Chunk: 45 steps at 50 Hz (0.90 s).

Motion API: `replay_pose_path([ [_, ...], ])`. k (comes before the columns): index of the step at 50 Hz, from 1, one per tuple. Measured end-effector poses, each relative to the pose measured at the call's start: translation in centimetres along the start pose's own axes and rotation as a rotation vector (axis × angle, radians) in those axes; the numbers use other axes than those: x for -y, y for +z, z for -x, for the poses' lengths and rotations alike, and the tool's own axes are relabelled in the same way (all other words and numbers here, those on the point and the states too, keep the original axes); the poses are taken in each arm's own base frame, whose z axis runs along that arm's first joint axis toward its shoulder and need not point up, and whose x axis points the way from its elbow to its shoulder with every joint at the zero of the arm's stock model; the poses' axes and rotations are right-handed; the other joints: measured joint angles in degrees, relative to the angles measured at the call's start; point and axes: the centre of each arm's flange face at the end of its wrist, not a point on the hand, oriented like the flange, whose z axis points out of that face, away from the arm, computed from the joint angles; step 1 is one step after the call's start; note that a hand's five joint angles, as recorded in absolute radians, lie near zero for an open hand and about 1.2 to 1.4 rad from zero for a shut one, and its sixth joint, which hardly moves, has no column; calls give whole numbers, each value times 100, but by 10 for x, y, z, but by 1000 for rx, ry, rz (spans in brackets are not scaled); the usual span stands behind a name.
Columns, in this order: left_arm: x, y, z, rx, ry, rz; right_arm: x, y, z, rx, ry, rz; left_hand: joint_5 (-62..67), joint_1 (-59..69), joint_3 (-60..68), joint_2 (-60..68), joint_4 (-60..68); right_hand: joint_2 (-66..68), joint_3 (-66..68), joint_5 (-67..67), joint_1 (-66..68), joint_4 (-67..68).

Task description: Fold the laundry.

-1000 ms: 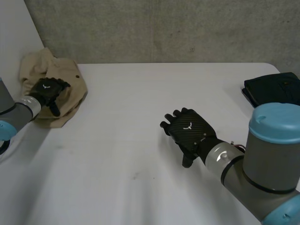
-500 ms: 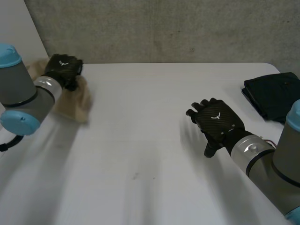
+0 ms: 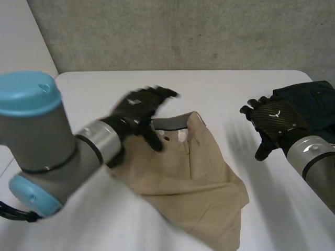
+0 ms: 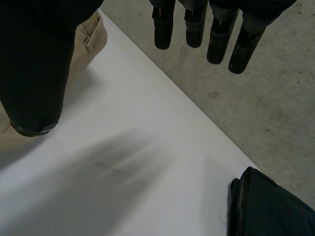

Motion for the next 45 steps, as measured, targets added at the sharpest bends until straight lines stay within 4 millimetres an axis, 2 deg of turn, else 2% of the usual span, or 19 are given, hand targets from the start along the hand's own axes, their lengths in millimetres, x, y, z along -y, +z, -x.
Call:
replay_pose_path([
  [1,1,1,4,14,4,-2,0,0,0,1,0,0,0,0,0,0,0,0,0,0,0,0],
  [2,3,3,21,73,21,-6,0,-1,1,5,0,2,1,0,0,0,0,0,0,0,0,0],
  [6,4,4,49,160,61,0,0,-2,6,22,5,5,1,1,0,0,0,0,0,0,0,0],
  [10,-1,2,65,206,100,31,3,-5,14,64,8,2,0,1,0,0,0,0,0,0,0,0],
  [18,-18,-4,66,217,135,90,20,-6,28,175,3,-37,0,1,0,0,0,0,0,0,0,0],
  [24,-25,-5,65,222,155,118,33,4,44,255,-26,-87,1,4,0,0,0,0,0,0,0,0],
  [26,-29,-5,67,234,167,134,41,14,58,297,-74,-123,0,18,0,1,0,0,0,0,0,0],
  [30,-32,-5,70,265,172,145,44,24,71,326,-145,-150,1,18,0,1,0,0,0,0,0,0],
  [35,-34,-6,75,306,168,153,40,46,93,356,-340,-192,1,18,0,1,0,0,0,0,0,0],
  [42,-33,-10,75,320,163,151,24,81,110,348,-556,-206,1,18,0,0,1,30,34,9,22,9],
  [43,-32,-11,75,321,161,147,19,89,112,342,-599,-197,0,17,0,0,0,1048,1070,905,862,977],
  [45,-32,-12,75,322,159,146,17,92,112,340,-616,-192,0,17,0,0,0,1178,1198,1016,965,1098],
])
